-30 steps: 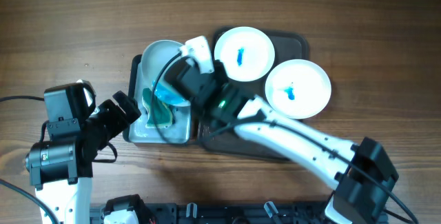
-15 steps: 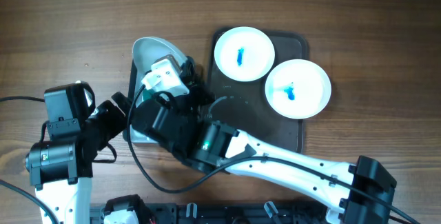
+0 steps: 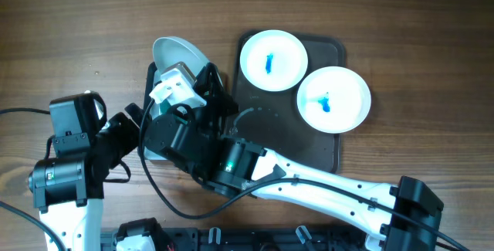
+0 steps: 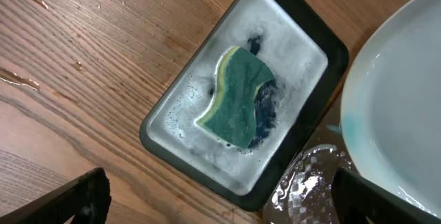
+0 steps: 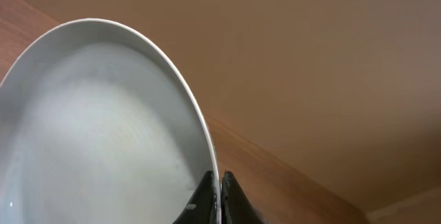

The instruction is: Clean dirty plates on tray and stack at the side

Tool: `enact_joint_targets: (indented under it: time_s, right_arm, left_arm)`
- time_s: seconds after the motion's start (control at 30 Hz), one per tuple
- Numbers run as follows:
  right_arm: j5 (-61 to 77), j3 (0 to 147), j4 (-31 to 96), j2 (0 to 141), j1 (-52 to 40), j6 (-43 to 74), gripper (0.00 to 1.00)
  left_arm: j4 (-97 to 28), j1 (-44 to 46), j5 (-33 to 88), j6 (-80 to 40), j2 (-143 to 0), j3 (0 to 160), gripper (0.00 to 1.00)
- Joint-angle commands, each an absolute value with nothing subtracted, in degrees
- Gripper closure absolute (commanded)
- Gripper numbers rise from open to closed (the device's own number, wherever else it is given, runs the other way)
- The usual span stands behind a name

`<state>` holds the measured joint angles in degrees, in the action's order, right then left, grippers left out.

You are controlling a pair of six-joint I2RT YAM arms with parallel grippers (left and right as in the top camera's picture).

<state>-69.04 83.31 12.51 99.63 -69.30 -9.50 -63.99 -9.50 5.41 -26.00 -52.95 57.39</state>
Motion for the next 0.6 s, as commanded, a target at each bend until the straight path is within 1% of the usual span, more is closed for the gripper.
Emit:
enact_joint_targets:
  time_s: [0.0, 0.17, 0.27, 0.43, 0.57]
  right_arm:
    - [-70.72, 84.71, 11.33, 98.02, -69.47, -12.49, 0.96]
    - [-69.36, 84.71, 11.18, 98.02, -69.47, -14.63, 0.96]
    - [-62.72, 84.71, 11.57, 98.04, -69.47, -24.27, 0.96]
    - [-58.39, 84.68, 11.94, 98.04, -69.47, -35.64, 0.96]
    - [-57.76, 84.71, 11.29, 98.02, -69.47, -39.94, 0.96]
  left_arm:
    - [-63.96, -10.02, 4.43, -25.89, -52.6, 58.46, 0.0]
    - [-63.96, -10.02, 4.43, -25.87, -52.6, 58.46, 0.0]
    - [-63.96, -10.02, 4.45, -25.89, -52.6, 58.46, 0.0]
    - [-63.96, -10.02, 4.43, -25.87, -52.6, 58.46, 0.0]
    - [-63.96, -10.02, 4.43, -25.89, -52.6, 58.46, 0.0]
